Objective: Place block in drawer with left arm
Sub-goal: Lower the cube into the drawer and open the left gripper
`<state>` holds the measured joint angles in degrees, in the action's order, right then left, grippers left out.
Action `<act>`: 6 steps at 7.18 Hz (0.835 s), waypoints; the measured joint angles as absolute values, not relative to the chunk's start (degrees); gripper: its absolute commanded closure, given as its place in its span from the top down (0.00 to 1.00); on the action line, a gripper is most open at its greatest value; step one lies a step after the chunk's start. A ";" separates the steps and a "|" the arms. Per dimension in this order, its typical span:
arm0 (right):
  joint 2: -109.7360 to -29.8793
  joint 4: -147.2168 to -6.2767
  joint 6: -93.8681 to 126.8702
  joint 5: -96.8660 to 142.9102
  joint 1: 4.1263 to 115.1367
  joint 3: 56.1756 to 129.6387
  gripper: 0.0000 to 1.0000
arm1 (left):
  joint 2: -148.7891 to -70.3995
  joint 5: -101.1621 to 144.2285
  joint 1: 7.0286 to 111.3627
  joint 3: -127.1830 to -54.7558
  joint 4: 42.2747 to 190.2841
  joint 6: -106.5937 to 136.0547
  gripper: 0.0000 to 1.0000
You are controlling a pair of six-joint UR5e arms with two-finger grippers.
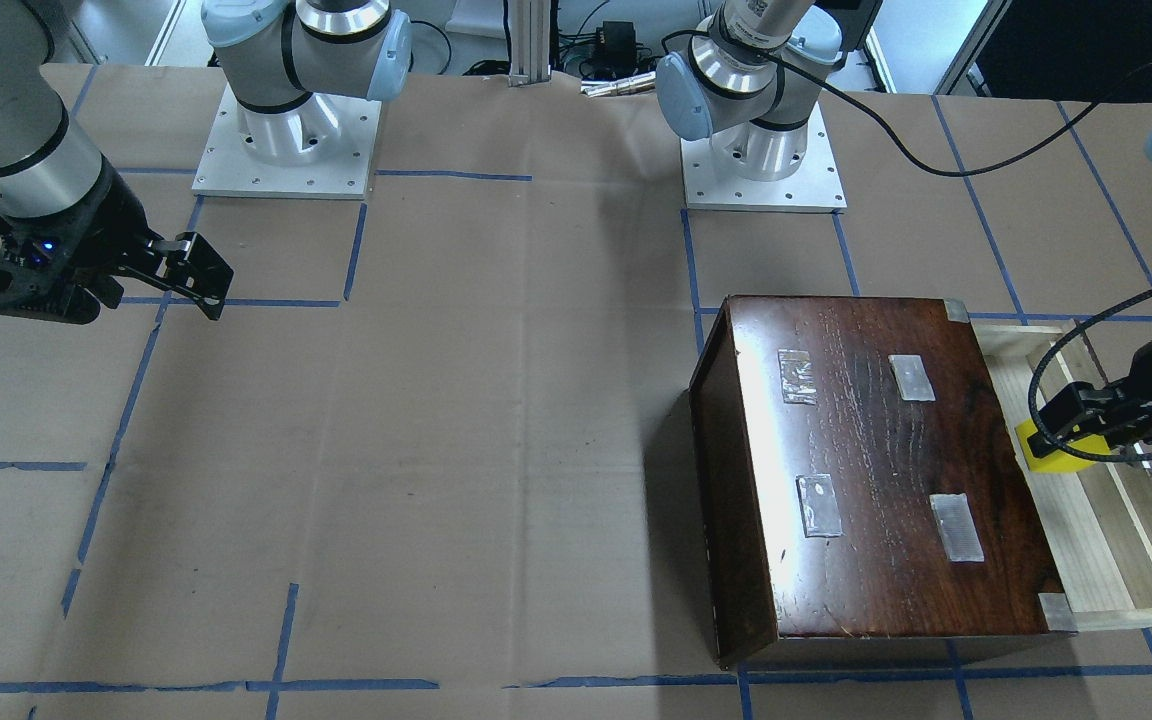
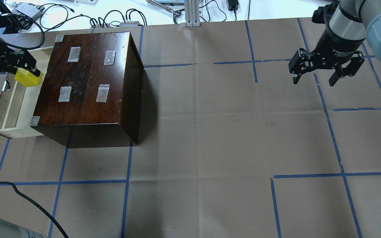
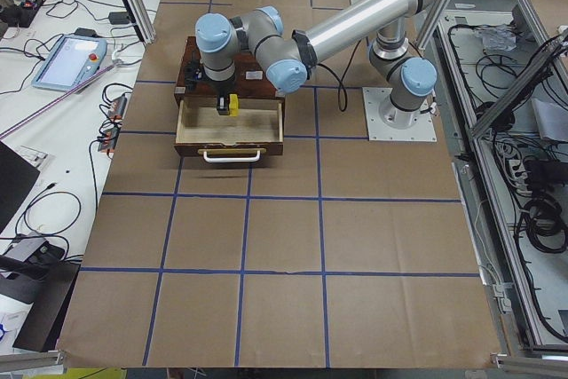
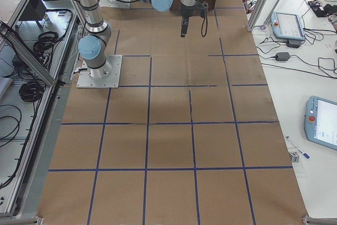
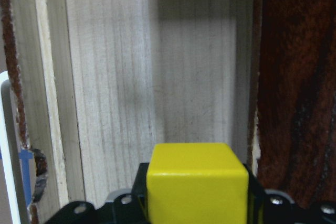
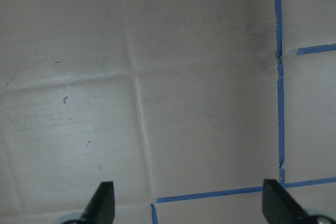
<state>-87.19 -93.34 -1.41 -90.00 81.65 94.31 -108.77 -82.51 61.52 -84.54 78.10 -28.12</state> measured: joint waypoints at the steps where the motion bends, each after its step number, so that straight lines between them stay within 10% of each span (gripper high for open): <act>1: -87.19 -93.34 -1.41 -90.00 81.65 94.31 1.00 | -109.62 -82.52 61.52 -84.58 77.59 -28.12 0.47; 4: -87.19 -93.34 -1.41 -90.00 81.65 94.31 1.00 | -110.97 -82.57 61.44 -84.54 76.96 -28.12 0.95; 6: -87.19 -93.34 -1.41 -90.00 81.65 94.31 1.00 | -110.70 -82.62 61.37 -84.42 76.89 -28.07 0.98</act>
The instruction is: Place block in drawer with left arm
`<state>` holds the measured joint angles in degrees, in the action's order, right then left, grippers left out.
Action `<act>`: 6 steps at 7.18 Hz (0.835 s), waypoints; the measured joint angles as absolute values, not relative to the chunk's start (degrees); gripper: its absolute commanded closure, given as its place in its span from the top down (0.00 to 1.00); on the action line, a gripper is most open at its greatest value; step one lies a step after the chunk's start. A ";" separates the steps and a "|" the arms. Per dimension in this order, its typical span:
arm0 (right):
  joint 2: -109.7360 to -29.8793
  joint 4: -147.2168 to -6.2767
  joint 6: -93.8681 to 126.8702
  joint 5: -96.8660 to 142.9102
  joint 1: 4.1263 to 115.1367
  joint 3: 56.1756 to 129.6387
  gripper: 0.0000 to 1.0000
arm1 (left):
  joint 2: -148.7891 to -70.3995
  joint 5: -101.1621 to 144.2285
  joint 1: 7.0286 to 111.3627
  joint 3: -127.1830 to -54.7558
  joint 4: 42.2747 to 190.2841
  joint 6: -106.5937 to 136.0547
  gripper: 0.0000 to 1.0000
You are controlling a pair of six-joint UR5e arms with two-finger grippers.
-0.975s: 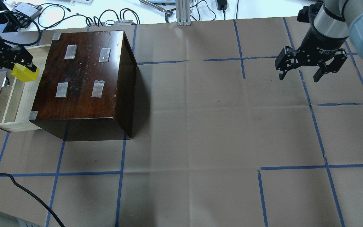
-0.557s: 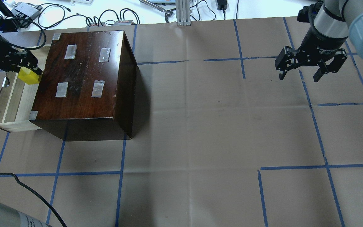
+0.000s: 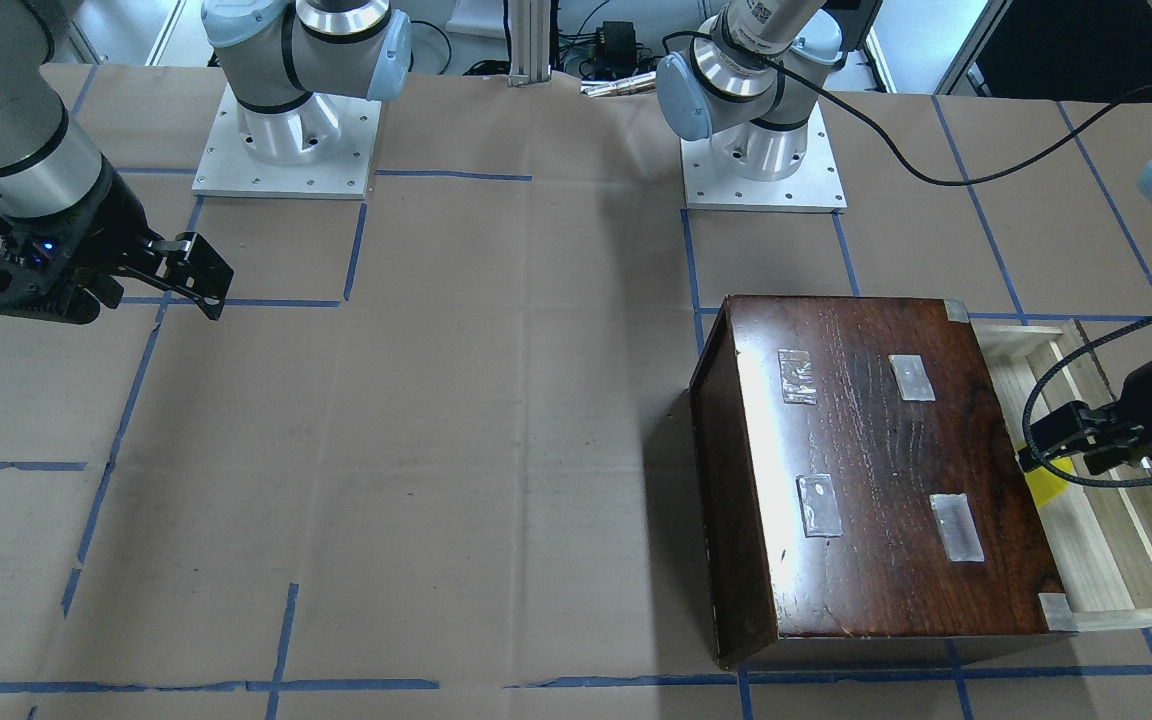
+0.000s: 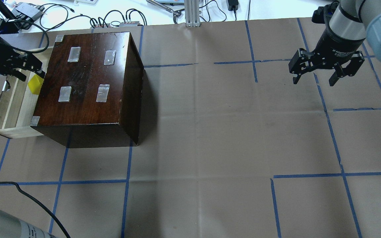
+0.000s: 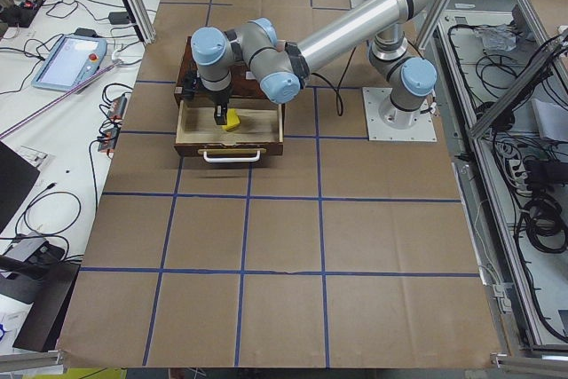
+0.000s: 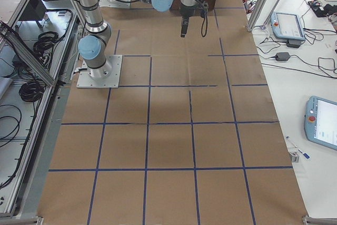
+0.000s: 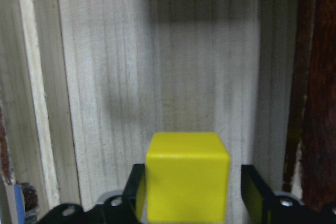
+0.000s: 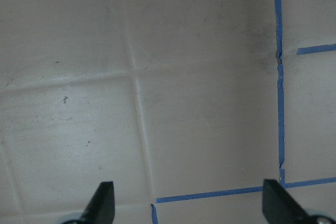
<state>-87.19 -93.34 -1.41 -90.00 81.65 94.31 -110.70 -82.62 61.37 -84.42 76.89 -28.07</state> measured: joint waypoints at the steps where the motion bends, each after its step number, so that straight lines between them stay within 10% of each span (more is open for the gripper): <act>1: -87.19 -93.34 -1.41 -90.00 81.65 94.31 1.00 | -110.19 -82.80 61.35 -84.16 77.14 -28.03 0.98; 6: -87.19 -93.34 -1.41 -90.00 81.65 94.29 1.00 | -104.87 -86.05 61.80 -83.62 79.61 -23.67 0.98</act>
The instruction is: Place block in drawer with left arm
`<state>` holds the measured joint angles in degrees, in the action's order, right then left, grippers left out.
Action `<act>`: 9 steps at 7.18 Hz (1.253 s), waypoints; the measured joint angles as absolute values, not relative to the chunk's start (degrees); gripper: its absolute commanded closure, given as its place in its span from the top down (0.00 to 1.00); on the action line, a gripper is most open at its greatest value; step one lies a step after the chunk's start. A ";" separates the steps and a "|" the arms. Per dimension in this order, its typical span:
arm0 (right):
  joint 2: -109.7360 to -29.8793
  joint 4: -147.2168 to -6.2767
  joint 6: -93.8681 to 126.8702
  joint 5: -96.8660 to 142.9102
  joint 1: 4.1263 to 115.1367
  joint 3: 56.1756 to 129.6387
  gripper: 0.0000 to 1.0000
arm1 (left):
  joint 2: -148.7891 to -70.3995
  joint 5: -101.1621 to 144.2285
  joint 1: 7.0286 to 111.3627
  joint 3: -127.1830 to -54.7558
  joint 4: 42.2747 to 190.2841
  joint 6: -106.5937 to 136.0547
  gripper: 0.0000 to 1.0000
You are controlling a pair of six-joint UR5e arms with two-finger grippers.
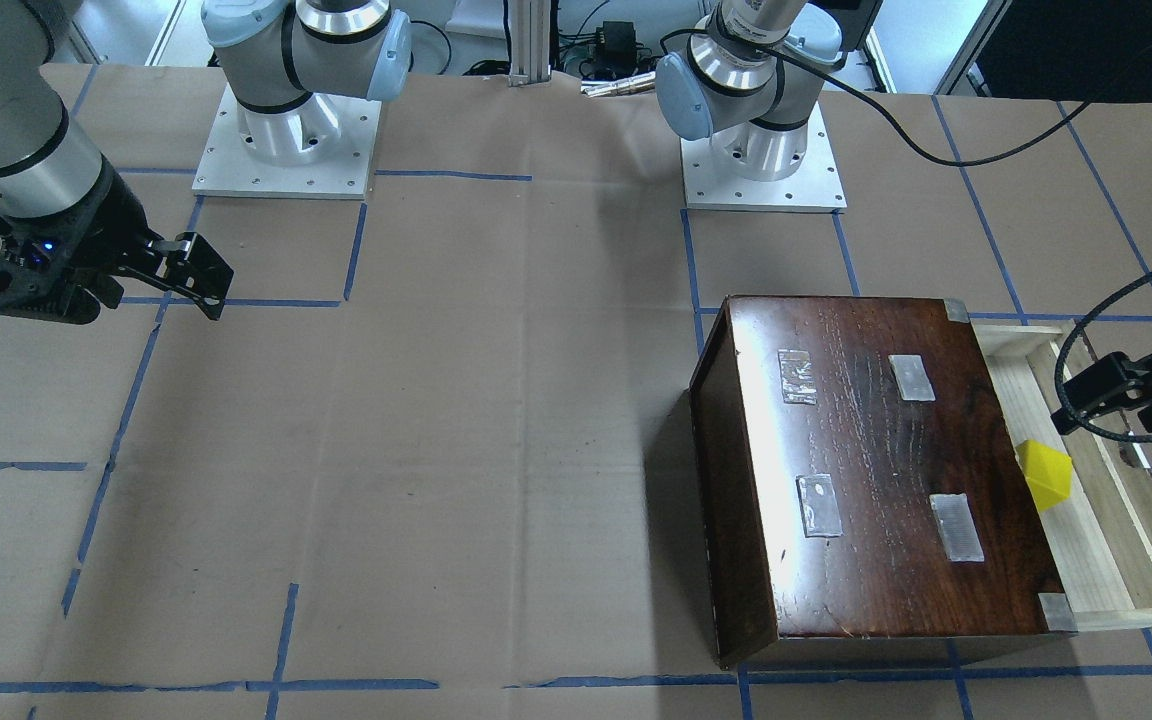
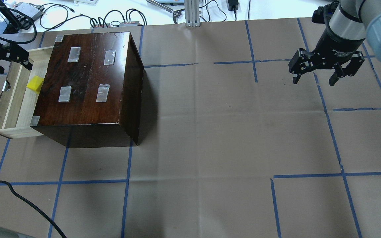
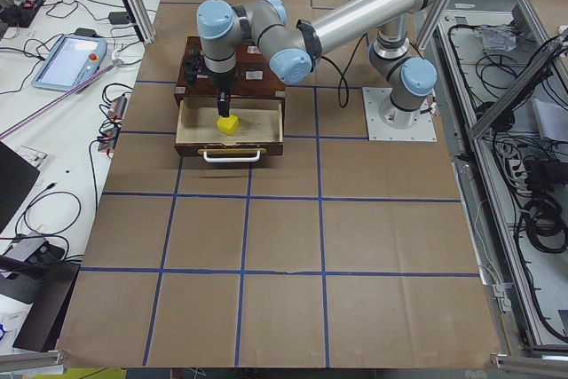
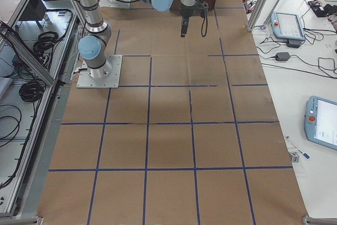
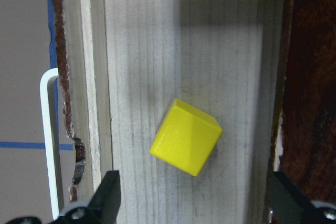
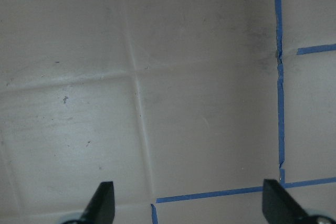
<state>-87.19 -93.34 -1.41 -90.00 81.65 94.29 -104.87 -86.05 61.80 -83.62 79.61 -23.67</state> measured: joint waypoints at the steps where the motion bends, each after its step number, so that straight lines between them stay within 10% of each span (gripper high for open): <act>1: -87.19 -93.34 -1.41 -90.00 81.65 94.28 1.00 | -103.12 -85.96 62.33 -83.84 80.75 -21.51 0.98; 9: -87.19 -93.34 -1.41 -90.00 81.65 94.31 1.00 | -91.66 -85.98 83.35 -89.91 84.43 2.80 0.98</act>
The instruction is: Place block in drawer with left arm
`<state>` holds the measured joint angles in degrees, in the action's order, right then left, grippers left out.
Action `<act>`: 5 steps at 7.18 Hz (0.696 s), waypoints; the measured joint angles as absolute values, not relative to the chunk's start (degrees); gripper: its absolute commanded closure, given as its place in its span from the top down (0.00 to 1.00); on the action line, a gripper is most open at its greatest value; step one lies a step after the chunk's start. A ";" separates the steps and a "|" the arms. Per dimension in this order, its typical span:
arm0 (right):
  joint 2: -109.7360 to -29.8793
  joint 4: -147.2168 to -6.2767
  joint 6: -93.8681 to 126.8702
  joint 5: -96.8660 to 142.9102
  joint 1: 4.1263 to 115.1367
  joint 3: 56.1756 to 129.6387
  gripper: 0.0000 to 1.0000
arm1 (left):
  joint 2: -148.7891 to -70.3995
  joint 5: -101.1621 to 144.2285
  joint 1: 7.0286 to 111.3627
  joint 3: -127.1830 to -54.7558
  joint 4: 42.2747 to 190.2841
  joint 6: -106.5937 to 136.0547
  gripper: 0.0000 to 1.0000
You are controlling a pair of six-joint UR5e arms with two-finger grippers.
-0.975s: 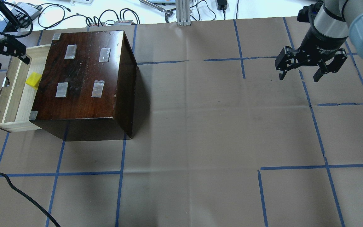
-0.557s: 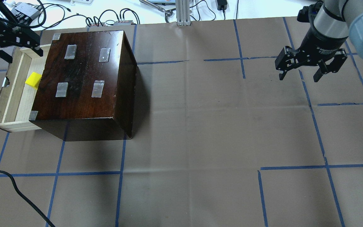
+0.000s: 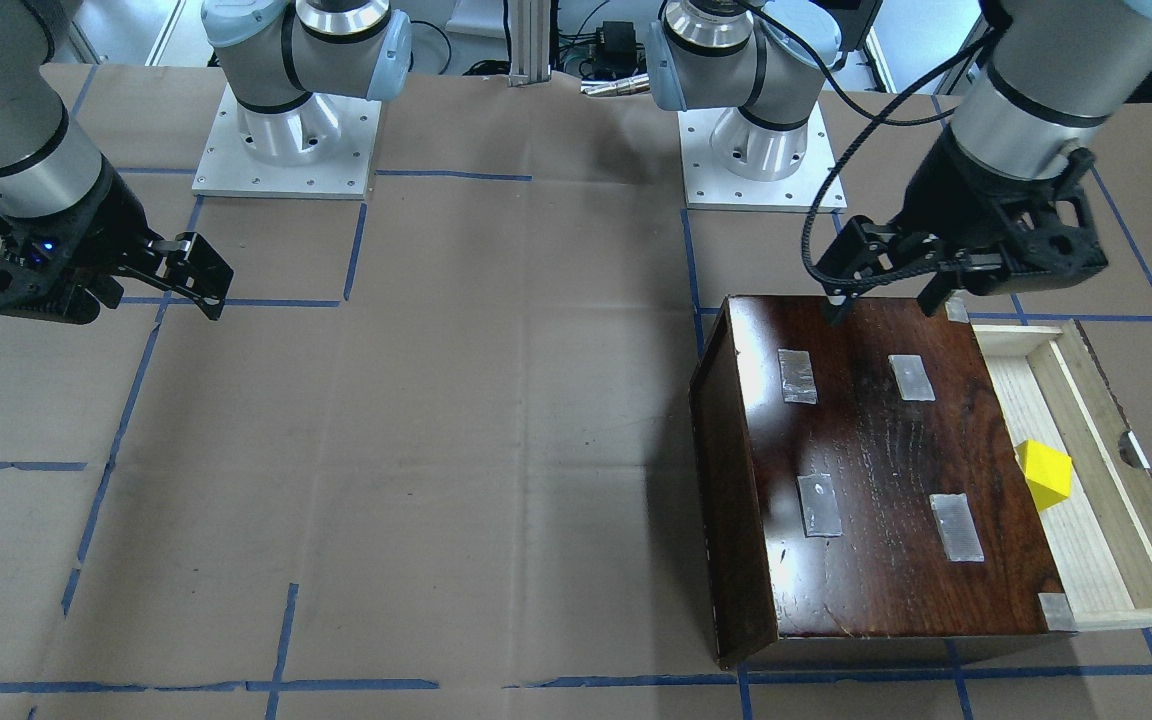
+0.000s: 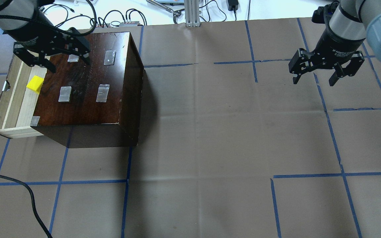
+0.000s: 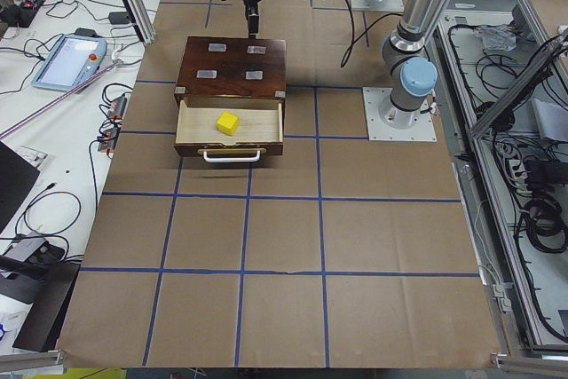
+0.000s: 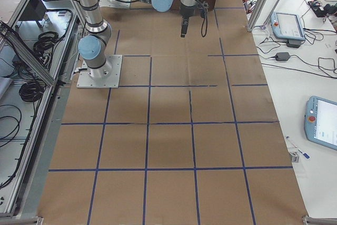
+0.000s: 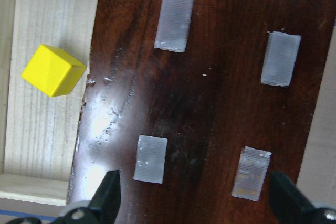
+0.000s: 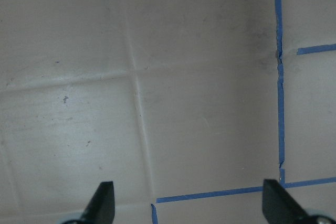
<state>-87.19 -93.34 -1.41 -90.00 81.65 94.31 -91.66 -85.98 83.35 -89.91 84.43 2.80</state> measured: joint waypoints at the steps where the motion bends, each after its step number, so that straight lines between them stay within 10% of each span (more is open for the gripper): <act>1: -87.19 -93.34 -1.41 -90.00 81.65 94.31 1.00 | -91.22 -86.01 85.74 -91.38 84.18 4.10 0.98; 5: -87.19 -93.34 -1.41 -90.00 81.65 94.28 1.00 | -91.21 -88.47 90.09 -93.07 83.95 3.76 0.98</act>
